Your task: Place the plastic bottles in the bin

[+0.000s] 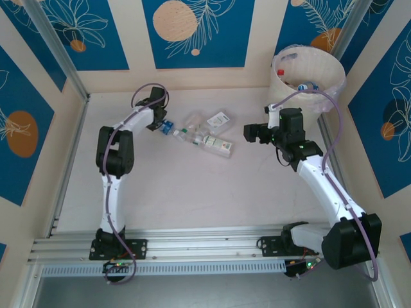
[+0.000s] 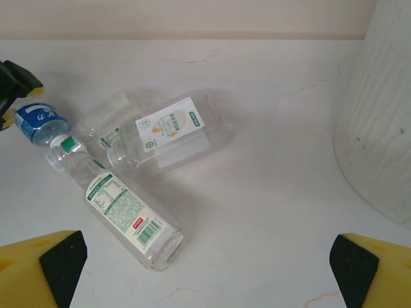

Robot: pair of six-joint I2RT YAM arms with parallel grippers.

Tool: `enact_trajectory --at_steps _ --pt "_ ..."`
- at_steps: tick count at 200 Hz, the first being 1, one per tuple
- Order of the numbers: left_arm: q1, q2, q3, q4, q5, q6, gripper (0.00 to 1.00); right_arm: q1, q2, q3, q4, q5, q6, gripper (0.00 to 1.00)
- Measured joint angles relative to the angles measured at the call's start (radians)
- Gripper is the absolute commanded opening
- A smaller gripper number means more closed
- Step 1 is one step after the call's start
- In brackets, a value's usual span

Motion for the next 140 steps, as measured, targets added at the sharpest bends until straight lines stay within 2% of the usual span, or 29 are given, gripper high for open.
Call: enact_trajectory --at_steps 42,69,106,129,140 --pt "0.000 -0.219 -0.223 0.151 0.000 0.151 0.40 0.000 -0.054 -0.078 0.084 -0.015 0.049 0.99" --pt "-0.001 -0.375 -0.346 0.244 0.032 0.198 0.39 0.000 -0.084 -0.135 0.158 -0.062 0.106 0.99" --pt "-0.035 -0.568 -0.563 0.414 0.148 0.243 0.37 0.004 -0.089 -0.190 0.256 -0.166 0.189 0.99" --pt "-0.092 -0.621 -0.634 0.492 0.232 0.271 0.40 0.014 -0.067 -0.197 0.303 -0.266 0.220 0.99" --pt "-0.122 -0.632 -0.654 0.546 0.306 0.292 0.40 0.022 -0.040 -0.184 0.309 -0.330 0.230 0.99"
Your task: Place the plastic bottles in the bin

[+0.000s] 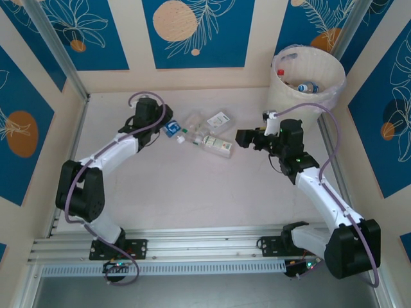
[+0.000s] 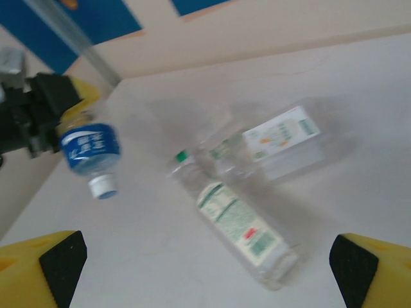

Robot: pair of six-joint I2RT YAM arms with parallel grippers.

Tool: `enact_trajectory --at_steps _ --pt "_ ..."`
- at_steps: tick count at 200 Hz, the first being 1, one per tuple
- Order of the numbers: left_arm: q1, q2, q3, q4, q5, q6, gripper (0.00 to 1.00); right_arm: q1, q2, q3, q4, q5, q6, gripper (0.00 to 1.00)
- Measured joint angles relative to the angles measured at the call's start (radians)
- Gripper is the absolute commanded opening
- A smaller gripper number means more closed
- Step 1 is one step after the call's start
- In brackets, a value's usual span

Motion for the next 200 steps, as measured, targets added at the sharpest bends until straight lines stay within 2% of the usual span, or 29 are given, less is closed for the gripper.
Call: enact_trajectory --at_steps 34,52,74,103,142,173,200 --pt "-0.085 -0.005 -0.018 0.147 0.230 0.079 0.39 0.047 0.160 0.164 -0.057 -0.206 0.022 0.99" --pt "-0.127 -0.006 -0.013 0.188 0.324 0.112 0.39 0.096 0.222 0.249 -0.080 -0.259 0.020 0.99" --pt "-0.159 -0.005 -0.005 0.237 0.418 0.122 0.39 0.143 0.243 0.272 -0.078 -0.291 0.017 0.99" --pt "-0.166 -0.006 0.000 0.287 0.483 0.115 0.39 0.173 0.284 0.286 -0.087 -0.281 0.006 0.99" --pt "-0.169 -0.005 0.010 0.314 0.502 0.104 0.39 0.209 0.342 0.306 -0.085 -0.277 -0.013 1.00" --pt "-0.174 -0.005 0.010 0.318 0.499 0.089 0.40 0.232 0.363 0.307 -0.058 -0.245 0.006 0.81" --pt "-0.174 -0.005 0.010 0.321 0.475 0.080 0.42 0.240 0.375 0.312 -0.024 -0.202 0.023 0.60"
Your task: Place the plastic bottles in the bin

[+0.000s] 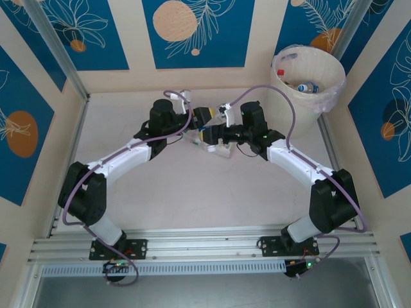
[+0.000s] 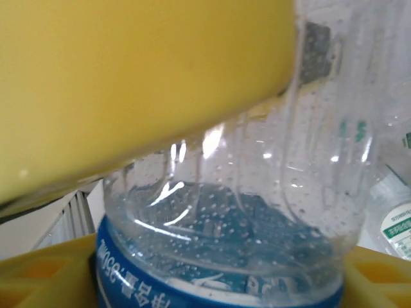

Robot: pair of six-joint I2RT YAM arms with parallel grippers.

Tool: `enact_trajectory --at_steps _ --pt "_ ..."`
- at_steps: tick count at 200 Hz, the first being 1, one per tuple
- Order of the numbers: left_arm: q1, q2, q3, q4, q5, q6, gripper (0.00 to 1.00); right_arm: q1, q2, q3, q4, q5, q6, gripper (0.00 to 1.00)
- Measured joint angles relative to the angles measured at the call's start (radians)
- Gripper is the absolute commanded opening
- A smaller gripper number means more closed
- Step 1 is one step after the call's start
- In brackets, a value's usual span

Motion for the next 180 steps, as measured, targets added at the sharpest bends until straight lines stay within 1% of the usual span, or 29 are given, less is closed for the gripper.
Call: enact_trajectory --at_steps 10,27,47,60,86,106,125,143,163,180 --pt "0.001 0.001 0.000 0.006 -0.005 0.001 0.46 0.001 0.002 0.003 0.000 0.010 0.012 0.52" --pt "0.003 0.001 0.000 0.008 -0.013 0.006 0.64 0.000 0.007 0.010 -0.001 0.016 0.021 0.45" --pt "0.003 0.001 0.000 0.007 -0.016 -0.003 0.90 -0.001 0.007 0.010 -0.001 0.037 0.016 0.43" --pt "0.000 0.000 0.000 0.007 -0.016 -0.016 0.99 -0.006 0.007 0.010 -0.002 0.061 0.013 0.44" --pt "0.000 -0.043 -0.029 0.008 -0.037 -0.015 1.00 -0.045 0.005 0.010 -0.018 0.106 -0.008 0.45" --pt "0.000 -0.137 -0.083 -0.003 -0.122 0.008 1.00 -0.099 -0.012 0.010 -0.060 0.143 -0.032 0.45" --pt "0.000 -0.251 -0.132 -0.043 -0.265 0.051 1.00 -0.190 -0.058 0.015 -0.109 0.189 -0.055 0.45" --pt "0.001 -0.335 -0.183 -0.052 -0.382 0.098 1.00 -0.298 -0.095 0.064 -0.150 0.248 -0.074 0.46" --pt "0.002 -0.383 -0.260 -0.047 -0.452 0.134 1.00 -0.412 -0.108 0.161 -0.159 0.313 -0.086 0.46" --pt "0.003 -0.389 -0.323 -0.052 -0.486 0.150 1.00 -0.470 -0.108 0.237 -0.141 0.363 -0.100 0.46"
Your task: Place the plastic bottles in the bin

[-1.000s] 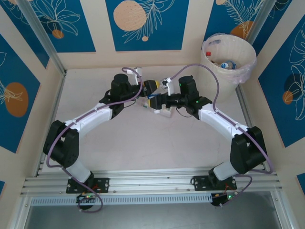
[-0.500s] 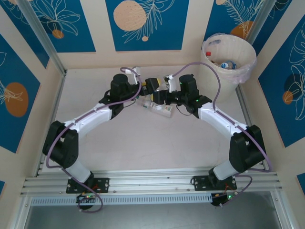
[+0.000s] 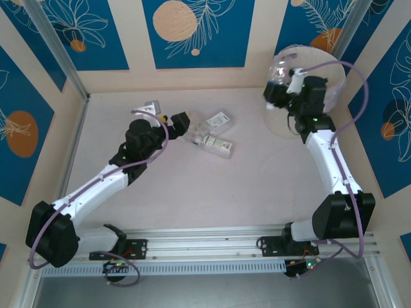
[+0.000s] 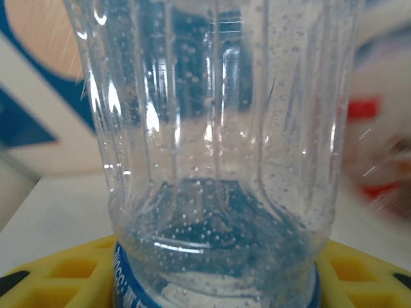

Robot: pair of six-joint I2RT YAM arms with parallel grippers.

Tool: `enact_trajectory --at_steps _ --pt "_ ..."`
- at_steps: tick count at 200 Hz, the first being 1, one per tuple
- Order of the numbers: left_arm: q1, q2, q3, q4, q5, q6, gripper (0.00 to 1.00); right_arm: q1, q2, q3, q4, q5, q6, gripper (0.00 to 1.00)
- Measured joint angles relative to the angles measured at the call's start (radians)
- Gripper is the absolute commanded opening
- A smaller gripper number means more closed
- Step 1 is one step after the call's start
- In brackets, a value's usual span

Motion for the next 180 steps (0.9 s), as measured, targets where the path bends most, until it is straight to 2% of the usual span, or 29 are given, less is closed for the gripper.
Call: enact_trajectory --at_steps 41,68,95,111,133,150,180 --pt "0.001 0.002 -0.042 -0.053 -0.036 0.001 1.00 -0.045 0.069 0.146 0.103 0.135 -0.040 0.48" --pt "0.002 0.005 -0.042 -0.053 -0.035 0.000 1.00 -0.054 0.211 0.243 0.163 0.278 -0.064 0.49" --pt "0.002 0.018 -0.042 -0.052 -0.035 0.000 1.00 -0.061 0.380 0.358 0.134 0.368 -0.074 0.50" --pt "0.003 0.025 -0.042 -0.053 -0.035 -0.001 1.00 -0.062 0.475 0.455 0.062 0.389 -0.074 0.59" --pt "0.003 0.032 -0.042 -0.054 -0.035 -0.003 1.00 -0.065 0.586 0.631 -0.087 0.377 -0.047 0.84" --pt "0.005 0.040 -0.042 -0.056 -0.035 -0.003 1.00 -0.065 0.618 0.710 -0.169 0.351 -0.014 0.91" --pt "0.009 0.061 -0.042 -0.056 -0.035 -0.004 1.00 -0.065 0.597 0.734 -0.226 0.327 0.020 0.96"
